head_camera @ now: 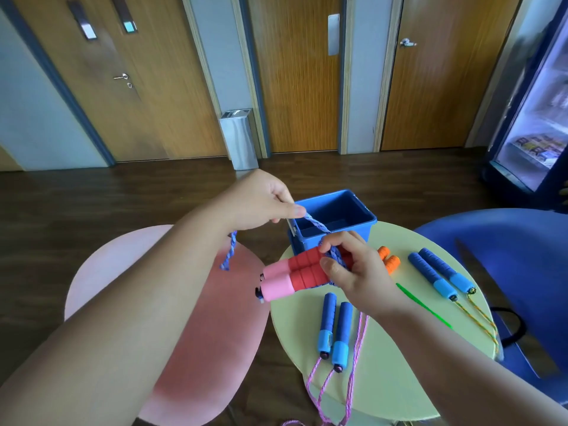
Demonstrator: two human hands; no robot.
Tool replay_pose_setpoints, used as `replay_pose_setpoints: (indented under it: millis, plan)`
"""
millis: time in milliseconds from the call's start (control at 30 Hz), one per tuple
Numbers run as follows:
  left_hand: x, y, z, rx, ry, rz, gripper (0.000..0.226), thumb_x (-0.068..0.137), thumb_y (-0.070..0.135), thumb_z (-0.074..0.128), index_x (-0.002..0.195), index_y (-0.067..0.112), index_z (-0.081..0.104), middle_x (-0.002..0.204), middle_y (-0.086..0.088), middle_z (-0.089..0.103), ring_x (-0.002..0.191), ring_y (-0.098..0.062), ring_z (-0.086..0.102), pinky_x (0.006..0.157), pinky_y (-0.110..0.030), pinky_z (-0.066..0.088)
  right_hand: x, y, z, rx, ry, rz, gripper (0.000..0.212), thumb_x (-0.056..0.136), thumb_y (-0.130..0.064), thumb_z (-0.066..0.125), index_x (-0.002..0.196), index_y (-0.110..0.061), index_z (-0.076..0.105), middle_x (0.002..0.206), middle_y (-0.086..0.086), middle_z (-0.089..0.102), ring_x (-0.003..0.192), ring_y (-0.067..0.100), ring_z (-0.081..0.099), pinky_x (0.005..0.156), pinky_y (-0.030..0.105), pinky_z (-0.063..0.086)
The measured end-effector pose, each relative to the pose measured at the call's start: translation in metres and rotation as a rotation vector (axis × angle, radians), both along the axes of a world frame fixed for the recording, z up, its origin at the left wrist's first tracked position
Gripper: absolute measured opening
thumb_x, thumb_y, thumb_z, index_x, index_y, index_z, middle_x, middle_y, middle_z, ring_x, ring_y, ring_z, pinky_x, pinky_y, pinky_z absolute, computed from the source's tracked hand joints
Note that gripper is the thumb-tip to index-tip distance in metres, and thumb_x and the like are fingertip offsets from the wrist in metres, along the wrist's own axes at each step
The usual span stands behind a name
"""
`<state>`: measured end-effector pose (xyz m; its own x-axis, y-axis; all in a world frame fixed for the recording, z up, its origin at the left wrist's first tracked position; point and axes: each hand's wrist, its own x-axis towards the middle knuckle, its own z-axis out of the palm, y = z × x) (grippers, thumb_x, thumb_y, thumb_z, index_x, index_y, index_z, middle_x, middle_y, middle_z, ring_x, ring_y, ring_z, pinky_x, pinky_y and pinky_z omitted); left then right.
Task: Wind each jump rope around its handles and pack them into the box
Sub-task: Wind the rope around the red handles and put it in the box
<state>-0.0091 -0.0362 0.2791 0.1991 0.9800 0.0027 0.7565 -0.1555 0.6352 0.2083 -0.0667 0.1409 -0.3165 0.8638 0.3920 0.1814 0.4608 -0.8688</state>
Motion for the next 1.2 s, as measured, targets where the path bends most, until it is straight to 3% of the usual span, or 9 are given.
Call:
replay_pose_setpoints:
  millis: [67, 200, 300, 367, 500, 667, 800, 967, 1200]
  plan:
    - [-0.012, 0.006, -0.005, 0.009, -0.022, -0.030, 0.014, 0.083, 0.036, 0.085, 0.077, 0.025, 0.080, 0.065, 0.002, 0.072, 0.062, -0.006, 0.060, 0.071, -0.033, 0.050, 0.000, -0.003, -0.002, 0.011, 0.018, 0.012, 0.015, 0.087, -0.023, 0.063, 0.098, -0.033, 0.062, 0.101, 0.005, 0.057, 0.094, 0.022, 0.058, 0.077, 0.036, 0.055]
    - [-0.023, 0.013, -0.026, 0.079, -0.041, -0.045, 0.002, 0.089, 0.021, 0.081, 0.087, 0.022, 0.082, 0.075, 0.006, 0.076, 0.070, -0.003, 0.062, 0.072, -0.029, 0.051, -0.006, -0.007, -0.001, -0.009, 0.099, 0.040, 0.019, 0.091, -0.019, 0.062, 0.100, -0.036, 0.062, 0.101, 0.004, 0.062, 0.090, 0.023, 0.058, 0.074, 0.032, 0.050]
    - [-0.033, 0.012, -0.046, 0.015, -0.108, -0.026, 0.008, 0.091, 0.014, 0.078, 0.092, 0.022, 0.081, 0.078, 0.009, 0.078, 0.073, 0.000, 0.066, 0.071, -0.016, 0.049, -0.008, -0.007, 0.003, -0.015, 0.178, 0.035, 0.021, 0.092, -0.016, 0.061, 0.099, -0.036, 0.060, 0.093, -0.005, 0.059, 0.078, 0.015, 0.052, 0.070, 0.026, 0.043]
    - [-0.041, 0.007, -0.057, -0.036, -0.155, 0.014, 0.016, 0.092, 0.013, 0.077, 0.093, 0.029, 0.080, 0.083, 0.006, 0.079, 0.077, -0.003, 0.067, 0.071, -0.018, 0.047, -0.006, -0.004, 0.005, -0.023, 0.227, 0.028, 0.020, 0.092, -0.012, 0.059, 0.099, -0.031, 0.060, 0.091, -0.006, 0.057, 0.075, 0.011, 0.050, 0.067, 0.023, 0.042]
    - [-0.056, -0.001, -0.058, 0.025, -0.254, 0.141, 0.019, 0.091, 0.013, 0.076, 0.091, 0.032, 0.081, 0.084, 0.004, 0.080, 0.074, -0.001, 0.066, 0.070, -0.020, 0.044, 0.000, 0.005, 0.000, -0.038, 0.166, -0.007, 0.016, 0.091, -0.021, 0.060, 0.099, -0.034, 0.061, 0.095, 0.003, 0.058, 0.079, 0.018, 0.050, 0.071, 0.033, 0.046]
    - [-0.063, -0.010, -0.039, 0.160, -0.313, 0.139, 0.010, 0.091, 0.011, 0.077, 0.095, 0.020, 0.082, 0.081, 0.002, 0.079, 0.070, 0.000, 0.064, 0.069, -0.014, 0.045, 0.000, 0.010, -0.006, -0.067, 0.100, -0.047, 0.014, 0.092, -0.023, 0.059, 0.099, -0.036, 0.060, 0.091, 0.003, 0.056, 0.078, 0.017, 0.048, 0.070, 0.026, 0.042]
    - [-0.059, -0.010, -0.036, 0.267, -0.223, 0.149, 0.018, 0.090, 0.012, 0.078, 0.087, 0.029, 0.080, 0.084, 0.006, 0.079, 0.081, -0.008, 0.068, 0.079, -0.030, 0.053, -0.006, 0.011, 0.001, -0.057, 0.167, -0.063, 0.014, 0.093, -0.022, 0.059, 0.099, -0.034, 0.059, 0.090, 0.002, 0.053, 0.075, 0.015, 0.047, 0.068, 0.024, 0.042]
    - [-0.062, -0.019, -0.042, 0.316, -0.293, 0.219, 0.023, 0.089, 0.012, 0.079, 0.088, 0.035, 0.079, 0.084, 0.013, 0.079, 0.079, -0.006, 0.069, 0.075, -0.021, 0.053, -0.010, 0.025, 0.015, -0.034, 0.130, -0.175, 0.011, 0.087, -0.035, 0.057, 0.095, -0.042, 0.058, 0.098, 0.016, 0.055, 0.078, 0.024, 0.052, 0.072, 0.036, 0.047]
    - [-0.067, -0.037, -0.066, 0.349, -0.336, 0.334, 0.022, 0.092, 0.008, 0.075, 0.093, 0.029, 0.079, 0.077, 0.015, 0.077, 0.061, 0.001, 0.059, 0.063, -0.014, 0.045, -0.012, 0.029, 0.030, 0.018, 0.226, -0.211, 0.029, 0.099, -0.010, 0.057, 0.092, -0.038, 0.059, 0.099, 0.015, 0.054, 0.066, 0.012, 0.053, 0.068, 0.031, 0.046]
